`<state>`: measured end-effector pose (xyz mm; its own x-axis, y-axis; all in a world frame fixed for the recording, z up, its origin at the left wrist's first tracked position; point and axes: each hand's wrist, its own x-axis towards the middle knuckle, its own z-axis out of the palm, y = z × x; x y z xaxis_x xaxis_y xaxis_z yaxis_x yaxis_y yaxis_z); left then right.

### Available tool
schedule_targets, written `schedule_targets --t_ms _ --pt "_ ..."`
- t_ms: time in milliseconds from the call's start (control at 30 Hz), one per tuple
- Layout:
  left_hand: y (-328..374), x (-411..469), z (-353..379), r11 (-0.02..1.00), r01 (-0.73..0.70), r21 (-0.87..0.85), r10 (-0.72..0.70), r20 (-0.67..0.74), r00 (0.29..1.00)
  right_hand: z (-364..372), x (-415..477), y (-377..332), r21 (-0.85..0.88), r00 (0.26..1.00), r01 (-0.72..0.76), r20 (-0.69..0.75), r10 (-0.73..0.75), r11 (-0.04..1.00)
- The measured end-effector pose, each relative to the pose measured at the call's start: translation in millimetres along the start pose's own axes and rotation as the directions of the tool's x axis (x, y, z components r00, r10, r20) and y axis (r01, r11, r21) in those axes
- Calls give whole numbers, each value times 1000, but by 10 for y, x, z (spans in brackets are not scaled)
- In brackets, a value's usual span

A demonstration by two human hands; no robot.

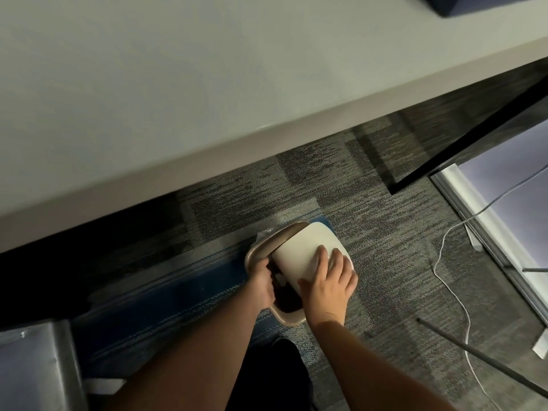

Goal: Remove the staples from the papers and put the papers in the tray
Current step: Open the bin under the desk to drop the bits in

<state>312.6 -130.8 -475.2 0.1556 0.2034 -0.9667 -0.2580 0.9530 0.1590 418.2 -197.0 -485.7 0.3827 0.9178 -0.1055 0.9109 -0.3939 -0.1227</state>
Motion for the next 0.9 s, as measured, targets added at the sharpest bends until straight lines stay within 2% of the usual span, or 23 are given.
schedule_targets --t_ms 167,400,500,567,700,833,900 --pt "-26 78 -38 999 -4 53 6 -26 1000 26 -14 -29 8 1000 -13 -10 14 1000" --pt "-51 136 -91 967 -43 250 56 -44 997 1 6 21 29 999 -5 50 3 1000" --pt "-38 49 -115 933 -35 357 63 -67 996 -48 24 13 33 989 -36 142 31 999" --pt "-15 -29 -141 929 -28 370 70 -100 993 -130 39 -13 36 972 -75 225 65 997" --pt "38 -232 -193 929 -21 371 86 -162 983 -298 126 32 136 892 -119 450 46 983" --pt "125 -445 -233 879 -44 475 146 -179 973 -531 216 25 177 847 -91 531 -18 980" --pt "159 -563 -222 819 -108 564 245 -174 954 -705 252 -10 195 837 -74 545 -45 978"
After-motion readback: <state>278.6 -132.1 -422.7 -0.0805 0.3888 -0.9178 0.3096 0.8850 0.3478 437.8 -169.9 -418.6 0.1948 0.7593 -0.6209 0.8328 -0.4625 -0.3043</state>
